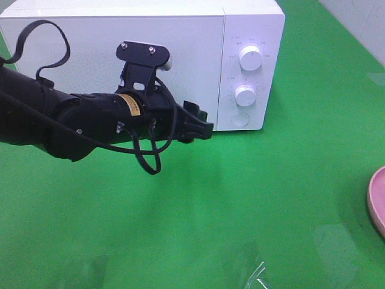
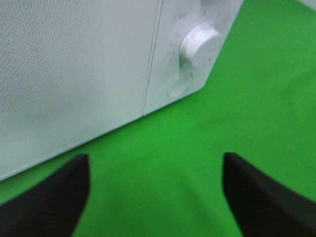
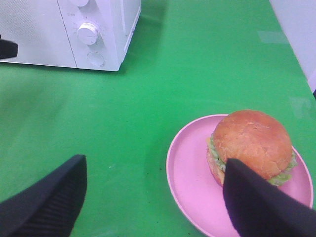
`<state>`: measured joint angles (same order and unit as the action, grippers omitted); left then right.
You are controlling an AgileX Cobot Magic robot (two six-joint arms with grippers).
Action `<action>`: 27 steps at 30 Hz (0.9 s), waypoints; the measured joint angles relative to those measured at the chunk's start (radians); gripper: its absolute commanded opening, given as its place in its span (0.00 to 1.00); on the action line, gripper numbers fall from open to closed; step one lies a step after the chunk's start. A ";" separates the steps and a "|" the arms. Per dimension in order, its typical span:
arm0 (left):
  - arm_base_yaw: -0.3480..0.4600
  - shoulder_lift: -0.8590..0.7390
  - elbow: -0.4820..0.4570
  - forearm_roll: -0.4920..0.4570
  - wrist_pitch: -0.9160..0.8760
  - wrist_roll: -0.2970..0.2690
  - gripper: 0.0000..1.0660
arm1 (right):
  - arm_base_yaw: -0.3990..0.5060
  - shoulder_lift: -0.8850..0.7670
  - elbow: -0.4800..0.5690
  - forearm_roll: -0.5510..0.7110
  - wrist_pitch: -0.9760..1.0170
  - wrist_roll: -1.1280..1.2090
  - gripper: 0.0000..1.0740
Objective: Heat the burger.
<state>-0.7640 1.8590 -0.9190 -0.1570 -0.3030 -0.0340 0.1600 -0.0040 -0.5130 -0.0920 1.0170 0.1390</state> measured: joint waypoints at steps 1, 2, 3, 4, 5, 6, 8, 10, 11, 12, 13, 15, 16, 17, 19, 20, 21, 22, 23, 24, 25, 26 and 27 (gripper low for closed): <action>0.000 0.000 0.000 0.000 0.000 0.000 0.94 | 0.000 0.000 0.000 0.000 0.000 0.000 0.68; 0.000 -0.023 0.003 -0.003 0.118 -0.004 0.95 | 0.000 0.000 0.000 0.000 0.000 0.000 0.68; 0.000 -0.023 0.003 -0.003 0.118 -0.004 0.95 | 0.000 0.000 0.000 0.000 0.000 0.000 0.68; 0.000 -0.049 0.003 -0.003 0.243 -0.006 0.94 | 0.000 0.000 0.000 0.000 0.000 0.000 0.68; 0.000 -0.060 0.003 -0.003 0.293 -0.006 0.94 | 0.000 0.000 0.000 0.000 0.000 0.000 0.68; 0.000 -0.060 0.003 -0.003 0.293 -0.006 0.94 | 0.000 0.000 0.000 0.000 0.000 0.000 0.68; 0.000 -0.089 0.003 -0.003 0.395 -0.006 0.94 | 0.000 0.000 0.000 0.000 0.000 0.000 0.68; 0.000 -0.115 0.003 -0.003 0.482 -0.006 0.94 | 0.000 0.000 0.000 0.000 0.000 0.000 0.68; 0.000 -0.143 0.003 -0.003 0.570 -0.006 0.94 | 0.000 0.000 0.000 0.000 0.000 0.000 0.68; 0.000 -0.170 0.003 -0.003 0.653 -0.006 0.94 | 0.000 0.000 0.000 0.000 0.000 0.000 0.68; 0.000 -0.170 0.003 -0.003 0.653 -0.006 0.94 | 0.000 0.000 0.000 0.000 0.000 0.000 0.68; 0.000 -0.204 0.003 -0.003 0.724 -0.007 0.94 | 0.000 0.000 0.000 0.000 0.000 0.000 0.68; 0.000 -0.221 0.003 -0.003 0.769 -0.011 0.94 | 0.000 0.000 0.000 0.000 0.000 0.000 0.68; 0.000 -0.221 0.003 -0.003 0.769 -0.011 0.94 | 0.000 0.000 0.000 0.000 0.000 0.000 0.68; 0.000 -0.286 0.004 -0.006 0.923 -0.022 0.94 | 0.000 0.000 0.000 0.000 0.000 0.000 0.68; 0.000 -0.286 0.004 -0.006 0.923 -0.022 0.94 | 0.000 0.000 0.000 0.000 0.000 0.000 0.68; 0.000 -0.303 0.004 -0.006 0.945 -0.025 0.94 | 0.000 0.000 0.000 0.000 0.000 0.000 0.68; 0.000 -0.303 0.004 -0.006 0.945 -0.025 0.94 | 0.000 0.000 0.000 0.000 0.000 0.000 0.68; 0.005 -0.333 0.004 -0.006 0.989 -0.036 0.94 | 0.000 0.000 0.000 0.000 0.000 0.000 0.68; 0.025 -0.365 0.004 -0.009 1.035 -0.050 0.94 | 0.000 0.000 0.000 0.000 0.000 0.000 0.68; 0.025 -0.365 0.004 -0.009 1.035 -0.050 0.94 | 0.000 0.000 0.000 0.000 0.000 0.000 0.68; 0.042 -0.380 0.004 -0.009 1.057 -0.054 0.94 | 0.000 0.000 0.000 0.000 0.000 0.000 0.68; 0.042 -0.380 0.004 -0.009 1.057 -0.054 0.94 | 0.000 0.000 0.000 0.000 0.000 0.000 0.68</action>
<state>-0.7220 1.4790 -0.9150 -0.1660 0.7540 -0.0880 0.1600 -0.0040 -0.5130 -0.0920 1.0170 0.1390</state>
